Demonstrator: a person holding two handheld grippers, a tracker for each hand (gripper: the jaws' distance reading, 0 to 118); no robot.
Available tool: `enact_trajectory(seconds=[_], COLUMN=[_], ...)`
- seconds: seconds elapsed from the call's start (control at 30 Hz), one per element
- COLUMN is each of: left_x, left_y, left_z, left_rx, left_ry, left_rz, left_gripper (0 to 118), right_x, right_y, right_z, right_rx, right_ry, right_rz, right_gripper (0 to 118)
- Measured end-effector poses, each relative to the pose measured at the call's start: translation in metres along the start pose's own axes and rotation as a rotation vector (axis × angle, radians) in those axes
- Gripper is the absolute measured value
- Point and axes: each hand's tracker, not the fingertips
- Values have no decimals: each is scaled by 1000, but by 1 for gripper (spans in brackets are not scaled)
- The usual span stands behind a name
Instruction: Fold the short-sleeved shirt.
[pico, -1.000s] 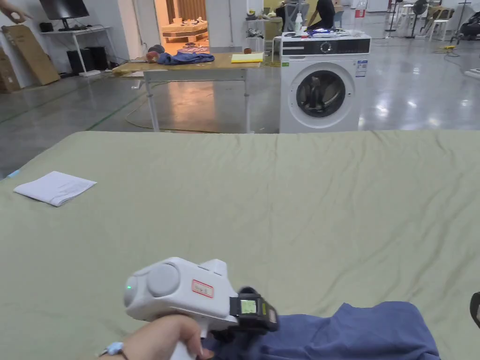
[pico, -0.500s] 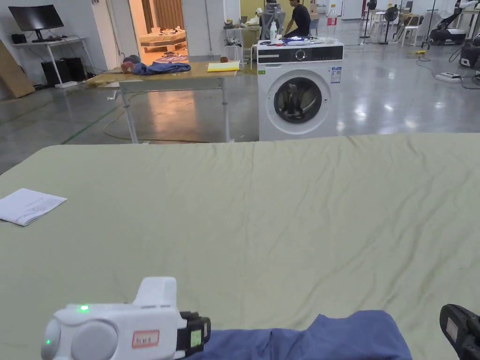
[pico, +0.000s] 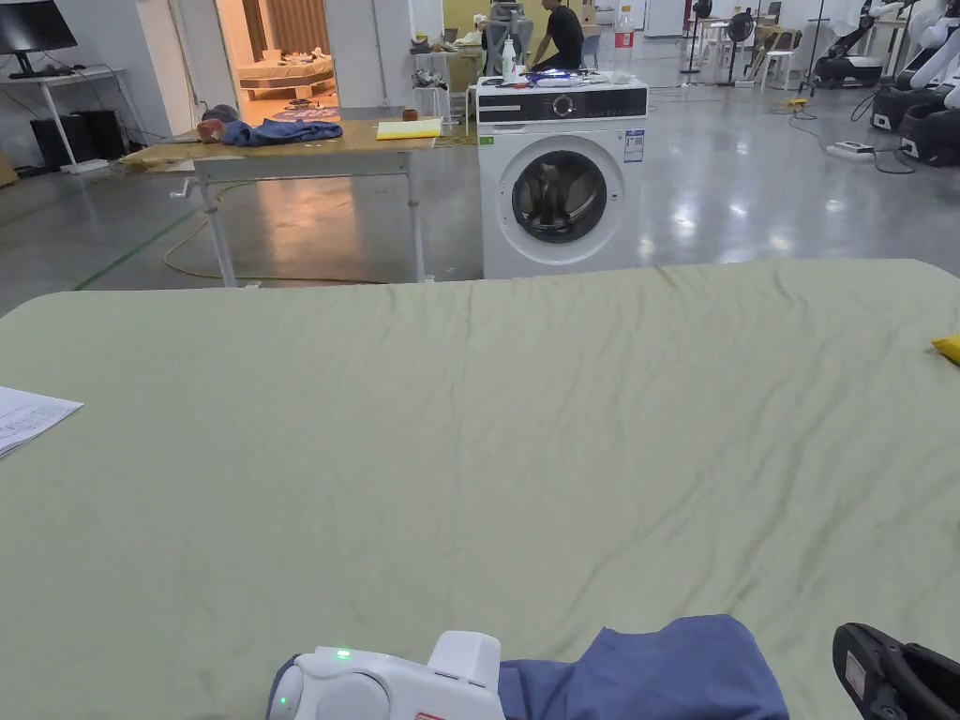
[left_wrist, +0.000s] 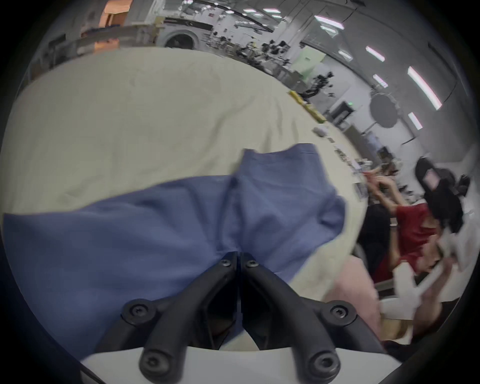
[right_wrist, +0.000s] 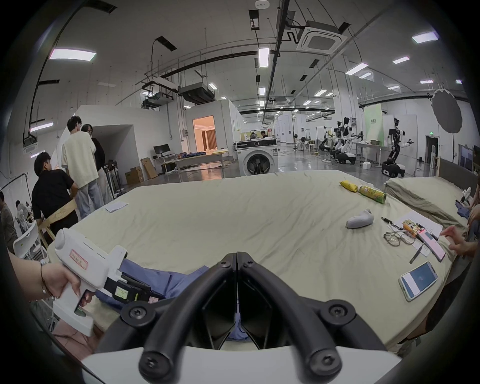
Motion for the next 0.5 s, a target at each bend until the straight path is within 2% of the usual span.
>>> enact_trajectory(seconds=[0.07,0.1,0.2,0.3,0.33,0.37,0.4,0.43,0.47,0.5], left_x=[0,0,-14,-49,-67,-82,-99,-112,-124,-138], left_y=[-5,-8,-16,-26,-30,-35,-41,-45,-49,-55], left_z=[12,21,65,117,133,147,161,174,182,189], left_rx=[41,72,188,261,272,283,300,302,294,287], left_ry=[-160,-190,-195,-165,-166,-153,-130,-111,-81,-74], left_rz=[48,54,83,225,277,306,322,329,343,361], left_gripper=[0,0,0,0,4,18,45,84,101,103], right_x=[-2,-3,-7,-11,-12,-13,-15,-17,-19,-21], right_y=[1,2,5,9,10,11,11,11,11,12], right_z=[1,1,1,3,3,3,2,2,2,1], right_rx=[4,5,6,14,14,13,10,10,9,6], right_ry=[16,24,37,46,49,54,58,60,61,63], right_rz=[2,-1,-11,-18,-18,-16,-11,-4,3,10], right_gripper=[0,0,0,0,0,0,0,0,0,0])
